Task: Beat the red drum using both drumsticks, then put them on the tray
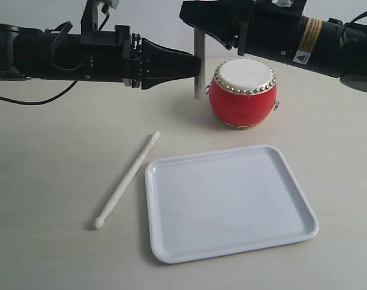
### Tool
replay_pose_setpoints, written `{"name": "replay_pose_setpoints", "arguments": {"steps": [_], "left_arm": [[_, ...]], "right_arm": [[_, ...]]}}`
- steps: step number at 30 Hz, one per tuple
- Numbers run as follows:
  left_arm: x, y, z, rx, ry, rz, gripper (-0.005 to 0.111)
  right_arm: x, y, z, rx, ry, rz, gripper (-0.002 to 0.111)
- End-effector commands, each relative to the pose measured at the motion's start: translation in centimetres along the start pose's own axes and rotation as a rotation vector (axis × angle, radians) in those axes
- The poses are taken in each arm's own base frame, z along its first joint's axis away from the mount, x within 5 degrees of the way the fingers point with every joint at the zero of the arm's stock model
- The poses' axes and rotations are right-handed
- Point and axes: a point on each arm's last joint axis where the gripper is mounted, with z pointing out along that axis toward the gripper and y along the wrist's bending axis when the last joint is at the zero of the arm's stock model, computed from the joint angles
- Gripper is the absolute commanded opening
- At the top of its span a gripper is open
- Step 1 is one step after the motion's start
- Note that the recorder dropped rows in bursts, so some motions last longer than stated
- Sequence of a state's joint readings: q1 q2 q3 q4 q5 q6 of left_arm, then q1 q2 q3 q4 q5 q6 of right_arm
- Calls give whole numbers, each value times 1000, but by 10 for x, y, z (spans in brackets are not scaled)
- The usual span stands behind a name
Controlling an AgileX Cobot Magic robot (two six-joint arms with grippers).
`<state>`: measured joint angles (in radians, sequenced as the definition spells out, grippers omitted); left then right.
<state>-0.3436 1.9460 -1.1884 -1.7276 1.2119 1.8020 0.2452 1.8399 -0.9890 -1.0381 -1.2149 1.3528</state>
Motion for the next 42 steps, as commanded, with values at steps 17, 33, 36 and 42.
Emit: {"name": "replay_pose_setpoints", "arguments": {"steps": [17, 33, 36, 42], "left_arm": [[-10, -6, 1, 14, -26, 76, 27], [-10, -6, 1, 14, -26, 47, 11], [-10, -6, 1, 14, -25, 43, 0], [-10, -6, 1, 14, -25, 36, 0]], "right_arm": [[8, 15, 17, -56, 4, -19, 0], [10, 15, 17, -59, 21, -7, 0], [10, 15, 17, -59, 21, -7, 0], [10, 15, 17, -59, 21, -7, 3]]}}
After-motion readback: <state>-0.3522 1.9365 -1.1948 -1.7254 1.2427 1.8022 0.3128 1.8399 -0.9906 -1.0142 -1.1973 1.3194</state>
